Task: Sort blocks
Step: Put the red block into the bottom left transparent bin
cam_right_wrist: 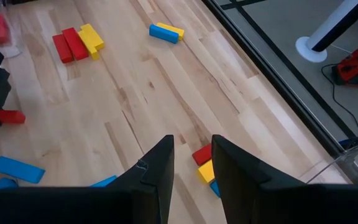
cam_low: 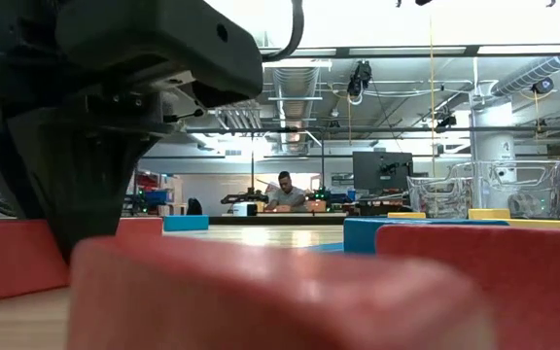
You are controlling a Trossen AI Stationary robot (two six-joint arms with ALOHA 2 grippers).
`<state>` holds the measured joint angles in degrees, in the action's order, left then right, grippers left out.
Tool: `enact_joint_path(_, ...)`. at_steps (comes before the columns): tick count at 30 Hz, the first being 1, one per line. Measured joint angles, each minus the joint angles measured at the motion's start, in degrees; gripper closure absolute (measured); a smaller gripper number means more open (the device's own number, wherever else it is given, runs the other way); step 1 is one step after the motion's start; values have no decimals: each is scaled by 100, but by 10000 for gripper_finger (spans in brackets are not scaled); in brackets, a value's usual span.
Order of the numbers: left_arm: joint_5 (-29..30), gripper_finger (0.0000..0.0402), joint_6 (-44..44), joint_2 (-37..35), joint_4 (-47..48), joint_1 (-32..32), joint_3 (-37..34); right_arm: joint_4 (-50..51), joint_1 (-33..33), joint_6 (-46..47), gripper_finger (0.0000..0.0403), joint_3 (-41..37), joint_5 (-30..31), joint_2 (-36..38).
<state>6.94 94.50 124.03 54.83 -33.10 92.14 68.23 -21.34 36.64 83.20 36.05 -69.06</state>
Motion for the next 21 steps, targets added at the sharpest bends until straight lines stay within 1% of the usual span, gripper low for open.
enact_joint_path(2, 0, 371, -57, 0, 6, 0, 34, 0, 0, -2, 306, 0, 0, 0)
enact_joint_path(9, -7, 370, -465, -78, 123, 0, 376, 0, 0, -6, 321, 0, 0, 0)
enact_joint_path(13, -36, 366, -714, -246, 726, 0, 667, 0, 0, -9, 323, 0, -1, 0)
enact_joint_path(17, -46, 364, -807, -434, 1398, -17, 905, 1, 0, -15, 317, 0, 0, 0)
enact_joint_path(21, -36, 363, -661, -802, 1549, -72, 957, 3, 1, -17, 308, 0, -2, 0)
